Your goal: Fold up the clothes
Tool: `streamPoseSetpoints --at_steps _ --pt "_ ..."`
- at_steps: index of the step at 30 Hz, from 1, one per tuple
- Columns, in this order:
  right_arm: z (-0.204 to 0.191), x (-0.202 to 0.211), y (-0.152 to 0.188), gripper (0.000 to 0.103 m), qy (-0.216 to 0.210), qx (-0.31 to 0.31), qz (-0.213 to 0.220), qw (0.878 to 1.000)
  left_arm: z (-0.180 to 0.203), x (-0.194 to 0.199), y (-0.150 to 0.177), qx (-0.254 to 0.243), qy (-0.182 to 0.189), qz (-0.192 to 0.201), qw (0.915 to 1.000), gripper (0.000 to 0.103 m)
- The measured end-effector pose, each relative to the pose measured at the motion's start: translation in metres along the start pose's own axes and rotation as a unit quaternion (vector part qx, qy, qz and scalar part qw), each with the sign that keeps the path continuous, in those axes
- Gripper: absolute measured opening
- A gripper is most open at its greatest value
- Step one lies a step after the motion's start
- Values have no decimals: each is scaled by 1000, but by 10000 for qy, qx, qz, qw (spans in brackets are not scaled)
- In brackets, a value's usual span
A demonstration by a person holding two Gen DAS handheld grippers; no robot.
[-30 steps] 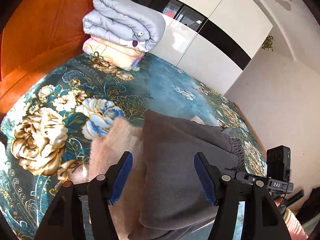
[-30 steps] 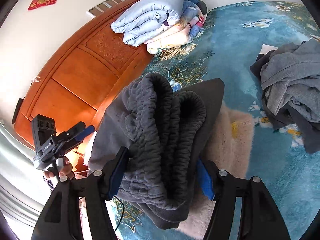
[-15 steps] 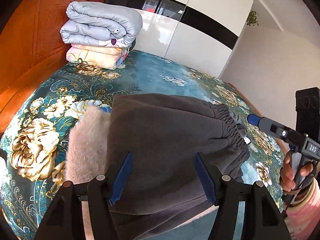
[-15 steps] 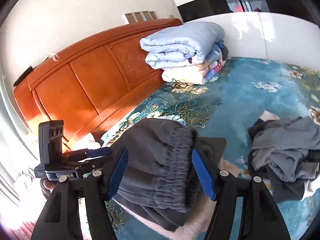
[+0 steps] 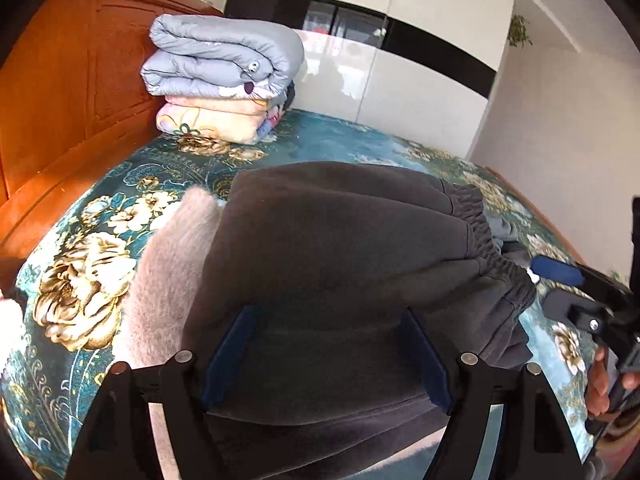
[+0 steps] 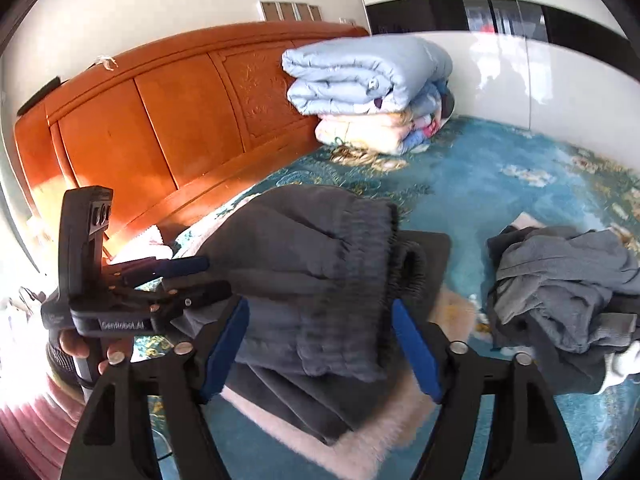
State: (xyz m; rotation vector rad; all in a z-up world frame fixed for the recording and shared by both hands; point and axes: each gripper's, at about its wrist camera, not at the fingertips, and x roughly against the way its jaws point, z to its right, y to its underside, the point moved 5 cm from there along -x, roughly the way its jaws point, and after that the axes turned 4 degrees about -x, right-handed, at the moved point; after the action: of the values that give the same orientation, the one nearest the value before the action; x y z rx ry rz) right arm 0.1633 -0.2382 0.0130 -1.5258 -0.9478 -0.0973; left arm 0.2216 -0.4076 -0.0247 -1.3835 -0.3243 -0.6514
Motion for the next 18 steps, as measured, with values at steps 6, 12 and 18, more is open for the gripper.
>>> streamPoseSetpoints --at_steps 6,12,18 --pt "22 16 52 82 -22 -352 -8 9994 29 34 26 74 -805 860 9930 95" --pt "42 25 73 83 119 -595 119 9981 66 54 74 430 -995 1174 9871 103" --pt "48 27 95 102 256 -535 180 9981 70 37 112 1079 -1667 1013 9748 103"
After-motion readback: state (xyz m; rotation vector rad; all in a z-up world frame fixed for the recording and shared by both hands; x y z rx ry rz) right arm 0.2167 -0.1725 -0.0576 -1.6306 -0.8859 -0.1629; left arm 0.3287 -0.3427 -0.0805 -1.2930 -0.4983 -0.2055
